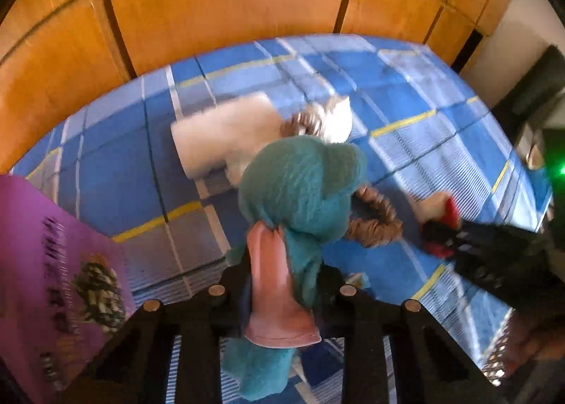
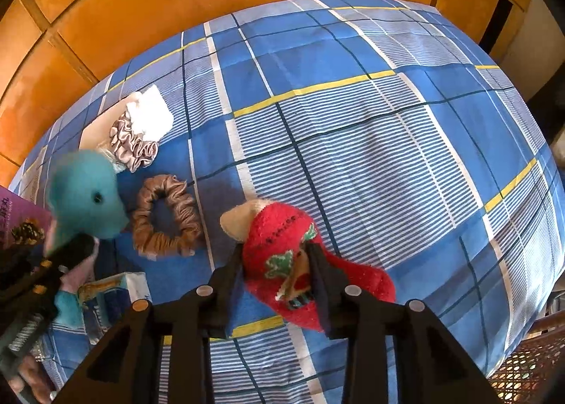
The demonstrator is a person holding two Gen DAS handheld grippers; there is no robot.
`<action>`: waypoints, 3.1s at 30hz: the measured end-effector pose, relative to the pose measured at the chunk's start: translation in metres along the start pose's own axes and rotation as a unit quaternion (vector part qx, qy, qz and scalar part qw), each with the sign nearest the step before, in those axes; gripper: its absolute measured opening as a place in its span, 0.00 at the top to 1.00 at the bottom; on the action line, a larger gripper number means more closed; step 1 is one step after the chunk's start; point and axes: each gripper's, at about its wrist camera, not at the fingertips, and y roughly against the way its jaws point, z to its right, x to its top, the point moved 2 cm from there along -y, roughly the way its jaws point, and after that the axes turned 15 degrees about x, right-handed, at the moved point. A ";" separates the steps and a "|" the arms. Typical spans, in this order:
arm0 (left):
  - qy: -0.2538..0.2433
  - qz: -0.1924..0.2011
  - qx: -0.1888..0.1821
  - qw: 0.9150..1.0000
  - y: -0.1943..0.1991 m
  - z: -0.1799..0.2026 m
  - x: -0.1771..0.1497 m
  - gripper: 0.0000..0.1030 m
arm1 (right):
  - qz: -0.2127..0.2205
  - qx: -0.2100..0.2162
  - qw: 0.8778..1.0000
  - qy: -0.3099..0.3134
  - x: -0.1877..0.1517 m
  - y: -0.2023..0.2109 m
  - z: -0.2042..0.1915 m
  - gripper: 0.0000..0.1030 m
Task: Organize soft objects
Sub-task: 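Grasp the teal plush elephant with the left tool while the right tool holds the sock, then carry the elephant into the gold tray and open the left tool while the right tool holds the sock, then carry the red sock into the gold tray and open the right tool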
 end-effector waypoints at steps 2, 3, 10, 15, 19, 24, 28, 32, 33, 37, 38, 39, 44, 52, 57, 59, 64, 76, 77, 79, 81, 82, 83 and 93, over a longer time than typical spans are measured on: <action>0.001 0.019 -0.003 1.000 0.016 -0.001 0.008 0.74 | 0.001 0.001 1.000 -0.001 0.000 0.000 0.000 0.68; 0.002 0.026 -0.007 1.000 0.025 -0.002 0.012 0.74 | 0.001 0.002 1.000 -0.002 -0.001 0.001 0.001 0.68; 0.047 0.081 -0.007 0.996 0.082 -0.038 0.055 0.73 | 0.000 -0.003 1.000 0.002 -0.001 0.000 0.001 0.67; 0.116 0.114 0.029 0.986 0.117 -0.101 0.077 0.73 | -0.002 -0.008 1.000 0.007 0.000 -0.002 0.000 0.66; 0.186 0.123 0.076 0.972 0.133 -0.179 0.076 0.73 | -0.003 -0.011 1.000 0.012 0.000 -0.003 -0.001 0.65; 0.253 0.128 0.117 0.952 0.144 -0.256 0.035 0.73 | -0.003 -0.021 1.000 0.022 -0.001 -0.004 -0.004 0.63; 0.287 0.132 0.134 0.939 0.155 -0.299 -0.031 0.73 | -0.002 -0.025 0.999 0.027 -0.003 -0.005 -0.008 0.63; 0.320 0.122 0.128 0.931 0.158 -0.325 -0.101 0.73 | -0.001 -0.035 0.999 0.037 -0.006 -0.006 -0.013 0.63; 0.328 0.121 0.125 0.929 0.158 -0.331 -0.119 0.72 | -0.001 -0.037 0.999 0.038 -0.007 -0.007 -0.014 0.63; 0.364 0.104 0.125 0.917 0.157 -0.340 -0.199 0.72 | 0.001 -0.052 0.997 0.054 -0.011 -0.009 -0.022 0.64; 0.370 0.101 0.127 0.915 0.157 -0.341 -0.212 0.72 | 0.001 -0.058 0.996 0.061 -0.013 -0.010 -0.026 0.64; 0.380 0.097 0.129 0.911 0.156 -0.343 -0.231 0.72 | 0.000 -0.062 0.996 0.067 -0.013 -0.009 -0.027 0.64; 0.409 0.070 0.126 0.901 0.145 -0.343 -0.295 0.72 | -0.003 -0.083 0.992 0.098 -0.018 -0.011 -0.036 0.64; 0.427 0.045 0.120 0.895 0.122 -0.331 -0.340 0.52 | 0.000 -0.095 0.990 0.108 -0.022 -0.011 -0.039 0.64; 0.397 0.065 0.168 0.900 0.130 -0.314 -0.340 0.34 | 0.001 -0.097 0.989 0.109 -0.024 -0.008 -0.040 0.64; 0.387 0.070 0.190 0.899 0.133 -0.310 -0.342 0.29 | 0.000 -0.096 0.989 0.109 -0.023 -0.009 -0.040 0.64; 0.367 0.083 0.229 0.898 0.145 -0.304 -0.345 0.21 | 0.000 -0.090 0.990 0.105 -0.019 -0.010 -0.036 0.64; 0.345 0.103 0.235 0.903 0.162 -0.291 -0.347 0.21 | 0.004 -0.079 0.993 0.085 -0.014 -0.011 -0.029 0.64; 0.344 0.104 0.235 0.903 0.162 -0.290 -0.347 0.21 | 0.005 -0.078 0.993 0.083 -0.014 -0.011 -0.029 0.64; 0.340 0.107 0.235 0.904 0.163 -0.289 -0.346 0.21 | 0.006 -0.076 0.994 0.077 -0.013 -0.010 -0.028 0.64; 0.338 0.108 0.234 0.905 0.164 -0.288 -0.346 0.21 | 0.007 -0.071 0.995 0.067 -0.011 -0.010 -0.027 0.65; 0.337 0.110 0.234 0.906 0.165 -0.287 -0.345 0.21 | 0.007 -0.067 0.996 0.060 -0.009 -0.009 -0.025 0.66; 0.335 0.110 0.234 0.906 0.165 -0.286 -0.345 0.21 | 0.006 -0.065 0.996 0.056 -0.008 -0.009 -0.025 0.66; 0.333 0.111 0.227 0.909 0.165 -0.284 -0.345 0.21 | 0.008 -0.044 0.997 0.064 0.016 -0.002 -0.053 0.75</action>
